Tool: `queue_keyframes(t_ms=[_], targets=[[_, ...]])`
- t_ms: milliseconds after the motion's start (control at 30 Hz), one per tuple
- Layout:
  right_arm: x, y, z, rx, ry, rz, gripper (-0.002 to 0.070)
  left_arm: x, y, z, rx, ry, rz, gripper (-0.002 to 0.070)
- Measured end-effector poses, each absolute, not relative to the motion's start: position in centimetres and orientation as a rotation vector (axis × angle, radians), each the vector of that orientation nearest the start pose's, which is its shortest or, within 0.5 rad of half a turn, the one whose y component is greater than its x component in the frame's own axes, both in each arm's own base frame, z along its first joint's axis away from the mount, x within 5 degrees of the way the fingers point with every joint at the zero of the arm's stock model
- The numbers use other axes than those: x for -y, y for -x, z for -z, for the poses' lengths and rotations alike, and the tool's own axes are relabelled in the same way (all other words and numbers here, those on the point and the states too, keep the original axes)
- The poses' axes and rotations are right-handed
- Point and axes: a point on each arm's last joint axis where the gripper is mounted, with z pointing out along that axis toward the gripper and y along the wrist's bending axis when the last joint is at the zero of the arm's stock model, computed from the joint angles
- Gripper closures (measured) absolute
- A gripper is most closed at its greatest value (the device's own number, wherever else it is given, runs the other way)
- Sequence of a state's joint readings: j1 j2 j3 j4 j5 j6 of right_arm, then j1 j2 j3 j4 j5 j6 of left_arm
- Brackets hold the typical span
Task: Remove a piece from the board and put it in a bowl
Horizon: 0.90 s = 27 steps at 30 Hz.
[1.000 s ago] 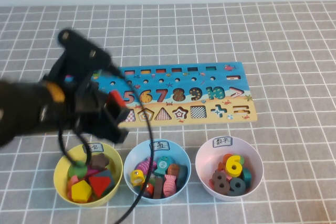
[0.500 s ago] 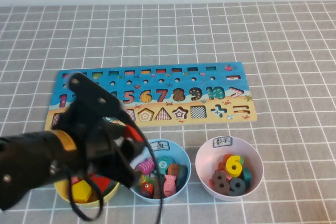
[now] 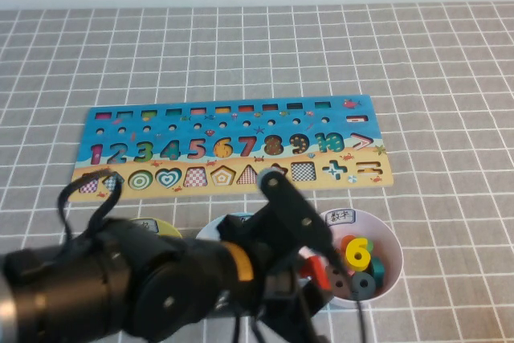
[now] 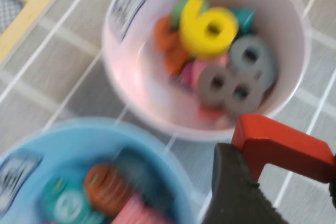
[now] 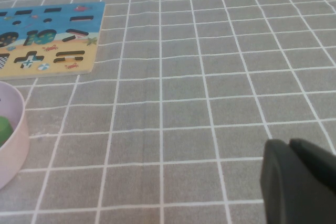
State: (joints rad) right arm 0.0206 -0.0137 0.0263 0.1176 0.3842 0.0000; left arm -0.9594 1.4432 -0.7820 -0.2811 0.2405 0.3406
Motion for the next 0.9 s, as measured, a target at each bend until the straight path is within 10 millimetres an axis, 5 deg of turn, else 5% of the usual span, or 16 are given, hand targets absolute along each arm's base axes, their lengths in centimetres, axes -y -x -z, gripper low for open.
queue_keyframes(t_ms=[200, 500, 900], targets=[[-0.5, -5.2, -17.1, -1.879, -0.053, -0.130, 0.0694, 26.7, -17.2, -23.8, -2.208, -1.144, 0.571, 0.0357], [-0.5, -5.2, -17.1, -1.879, -0.053, -0.130, 0.0694, 29.8, -18.7, -23.0, -2.406, -1.161, 0.570, 0.0357], [-0.5, -5.2, -17.1, -1.879, -0.053, -0.130, 0.0694, 31.0, -20.8, -22.5, -2.507, -1.078, 0.406, 0.0357]])
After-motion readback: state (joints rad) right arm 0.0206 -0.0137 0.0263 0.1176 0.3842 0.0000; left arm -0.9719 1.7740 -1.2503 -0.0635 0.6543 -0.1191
